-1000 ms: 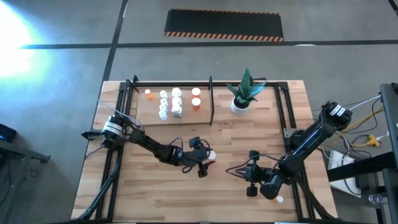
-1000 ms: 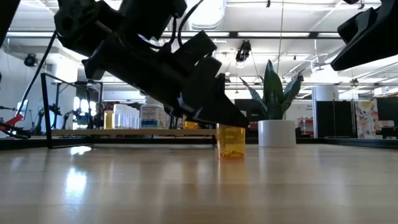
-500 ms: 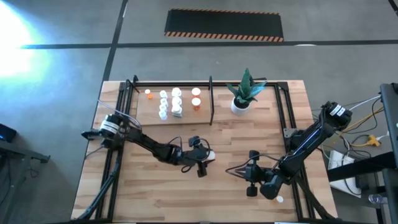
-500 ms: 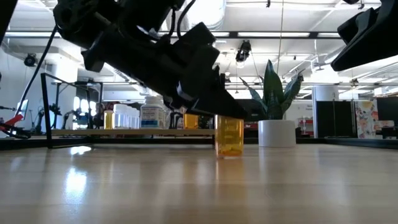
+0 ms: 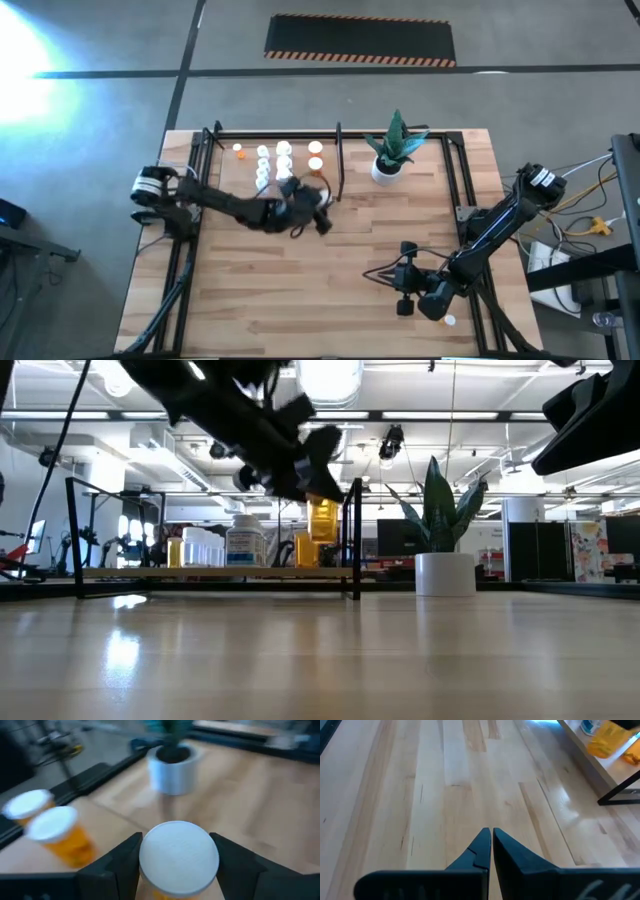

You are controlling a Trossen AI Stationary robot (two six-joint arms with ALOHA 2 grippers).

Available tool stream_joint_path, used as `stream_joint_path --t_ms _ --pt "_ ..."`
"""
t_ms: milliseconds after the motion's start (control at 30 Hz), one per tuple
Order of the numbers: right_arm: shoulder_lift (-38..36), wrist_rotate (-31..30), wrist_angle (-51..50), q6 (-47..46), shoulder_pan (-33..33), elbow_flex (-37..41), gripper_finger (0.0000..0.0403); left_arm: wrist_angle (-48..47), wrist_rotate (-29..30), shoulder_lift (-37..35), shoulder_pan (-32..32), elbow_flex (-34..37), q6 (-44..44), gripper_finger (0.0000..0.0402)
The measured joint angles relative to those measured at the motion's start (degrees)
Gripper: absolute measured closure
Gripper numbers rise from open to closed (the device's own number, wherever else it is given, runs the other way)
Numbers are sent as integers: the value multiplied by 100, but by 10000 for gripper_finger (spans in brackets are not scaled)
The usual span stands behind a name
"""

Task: Pick and place medicine bottles onto shelf by color
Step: Put the small orange medicine container on the shelf

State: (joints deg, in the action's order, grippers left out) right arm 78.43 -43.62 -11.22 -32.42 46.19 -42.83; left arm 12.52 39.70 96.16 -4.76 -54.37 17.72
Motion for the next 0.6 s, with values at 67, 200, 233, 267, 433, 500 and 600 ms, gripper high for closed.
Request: stream_joint_path --t_ms 67,200,233,267,433,500,600 --pt "0 0 -2 0 0 0 394 13 9 52 281 0 7 209" --pt "0 0 -4 -2 0 0 394 -43 6 92 669 61 178 209" --pt "0 1 -7 0 0 0 394 -13 7 92 740 61 192 209" --pt "0 2 -9 0 0 0 394 8 9 92 801 61 203 209" --pt "0 0 -9 0 0 0 394 -4 7 119 974 94 303 209" --pt "0 2 -11 2 0 0 394 -28 6 167 995 113 304 208" --pt "0 2 -11 2 0 0 394 -35 9 250 995 116 286 200"
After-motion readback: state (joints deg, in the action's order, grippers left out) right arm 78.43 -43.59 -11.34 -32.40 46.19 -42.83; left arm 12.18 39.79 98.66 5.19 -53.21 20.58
